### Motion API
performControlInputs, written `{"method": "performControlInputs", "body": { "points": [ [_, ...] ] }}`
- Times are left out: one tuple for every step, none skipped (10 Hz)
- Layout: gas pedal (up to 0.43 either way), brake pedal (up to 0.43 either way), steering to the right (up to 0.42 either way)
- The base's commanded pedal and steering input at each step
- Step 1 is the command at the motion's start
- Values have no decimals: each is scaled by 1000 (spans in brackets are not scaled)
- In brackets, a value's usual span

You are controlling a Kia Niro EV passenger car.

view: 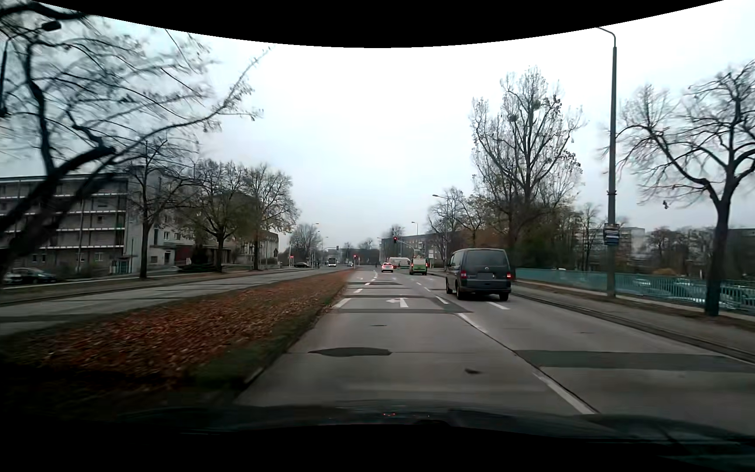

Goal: Follow the waypoints while adhering to traffic rules and regulations

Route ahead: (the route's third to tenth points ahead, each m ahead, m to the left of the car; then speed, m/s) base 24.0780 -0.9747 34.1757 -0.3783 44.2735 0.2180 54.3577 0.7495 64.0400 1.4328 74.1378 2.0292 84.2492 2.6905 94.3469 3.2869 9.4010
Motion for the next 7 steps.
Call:
{"method": "performControlInputs", "body": {
  "points": [
    [0, 0, -3],
    [0, 0, -5],
    [0, 0, -5],
    [0, 0, -5],
    [0, 0, -6],
    [0, 0, -6],
    [0, 0, -6]
  ]
}}
